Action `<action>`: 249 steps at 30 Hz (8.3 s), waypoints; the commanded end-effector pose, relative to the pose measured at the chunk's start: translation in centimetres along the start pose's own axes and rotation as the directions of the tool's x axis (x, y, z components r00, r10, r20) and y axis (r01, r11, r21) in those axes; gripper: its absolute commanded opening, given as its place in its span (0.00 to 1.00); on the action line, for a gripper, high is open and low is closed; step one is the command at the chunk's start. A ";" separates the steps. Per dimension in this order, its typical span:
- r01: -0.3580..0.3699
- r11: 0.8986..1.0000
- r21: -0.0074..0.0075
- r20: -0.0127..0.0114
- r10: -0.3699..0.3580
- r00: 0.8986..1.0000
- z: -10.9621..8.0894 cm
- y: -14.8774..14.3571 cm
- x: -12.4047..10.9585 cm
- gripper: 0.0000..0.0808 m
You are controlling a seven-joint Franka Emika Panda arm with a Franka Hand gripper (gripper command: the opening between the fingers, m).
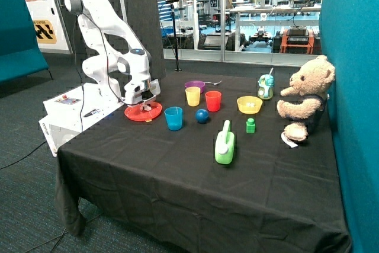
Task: Prepare two cups of tea
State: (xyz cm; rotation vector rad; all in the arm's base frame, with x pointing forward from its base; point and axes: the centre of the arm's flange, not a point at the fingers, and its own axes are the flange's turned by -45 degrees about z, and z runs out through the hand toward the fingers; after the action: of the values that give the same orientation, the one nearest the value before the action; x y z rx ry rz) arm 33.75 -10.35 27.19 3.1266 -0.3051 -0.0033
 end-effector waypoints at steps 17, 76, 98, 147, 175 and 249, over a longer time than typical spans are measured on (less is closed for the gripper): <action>-0.014 1.000 0.000 -0.002 0.014 1.000 0.1 0.2 -1.0 0.00; 0.127 0.992 0.000 -0.002 -0.127 0.992 -11.2 -4.8 12.7 0.00; 0.207 0.978 0.000 -0.002 -0.207 0.978 -12.2 -9.2 15.9 0.00; 0.356 0.935 0.000 -0.002 -0.356 0.935 -9.8 -17.9 18.9 0.00; 0.348 0.938 0.000 -0.002 -0.348 0.938 -9.1 -17.2 18.0 0.58; 0.380 0.925 0.000 -0.002 -0.380 0.925 -13.7 -15.1 17.0 0.50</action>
State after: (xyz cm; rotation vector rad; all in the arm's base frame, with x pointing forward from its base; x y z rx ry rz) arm 53.90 1.62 39.62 3.1293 0.2758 0.0058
